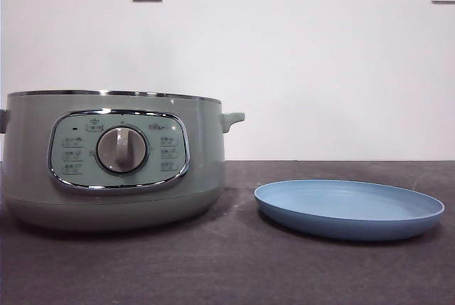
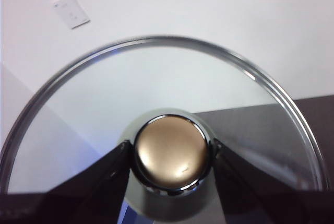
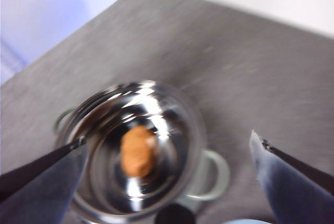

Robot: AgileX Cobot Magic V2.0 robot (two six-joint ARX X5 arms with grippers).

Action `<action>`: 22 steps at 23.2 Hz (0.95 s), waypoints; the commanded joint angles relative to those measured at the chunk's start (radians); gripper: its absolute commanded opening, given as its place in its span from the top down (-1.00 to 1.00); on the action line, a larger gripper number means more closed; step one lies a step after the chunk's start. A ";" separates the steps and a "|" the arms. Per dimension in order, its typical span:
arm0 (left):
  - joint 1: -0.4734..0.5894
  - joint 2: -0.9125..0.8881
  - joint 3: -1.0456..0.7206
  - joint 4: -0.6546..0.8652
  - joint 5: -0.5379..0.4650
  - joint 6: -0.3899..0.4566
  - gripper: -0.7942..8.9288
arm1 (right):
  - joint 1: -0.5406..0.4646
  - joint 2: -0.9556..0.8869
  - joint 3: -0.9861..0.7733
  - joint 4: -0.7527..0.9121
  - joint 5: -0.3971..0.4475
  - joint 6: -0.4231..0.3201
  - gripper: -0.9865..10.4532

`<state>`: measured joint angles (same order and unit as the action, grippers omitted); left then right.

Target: Take the potato out from the steamer,put the potato on the plate,close the lid

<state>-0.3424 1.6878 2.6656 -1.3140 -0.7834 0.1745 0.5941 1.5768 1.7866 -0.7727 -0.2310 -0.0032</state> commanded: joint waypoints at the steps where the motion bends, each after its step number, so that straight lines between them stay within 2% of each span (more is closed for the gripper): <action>1: -0.002 -0.001 0.007 0.014 0.002 0.013 0.85 | 0.068 0.106 -0.001 0.016 0.008 0.005 -0.21; 8: -0.002 0.000 0.006 -0.010 0.006 0.013 0.85 | 0.203 0.387 0.043 0.024 0.132 -0.026 -0.21; 11: -0.001 0.000 0.006 -0.019 0.048 0.013 0.85 | 0.237 0.505 0.117 -0.010 0.138 -0.066 -0.21; 18: 0.039 0.000 0.006 -0.043 0.149 0.008 0.85 | 0.244 0.606 0.176 0.015 0.181 -0.129 -0.21; 22: 0.043 0.000 0.006 -0.048 0.191 0.002 0.85 | 0.243 0.647 0.176 0.046 0.178 -0.130 -0.20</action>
<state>-0.3035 1.6978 2.6640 -1.3354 -0.5831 0.1745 0.8356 2.1979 1.9648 -0.7273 -0.0521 -0.1257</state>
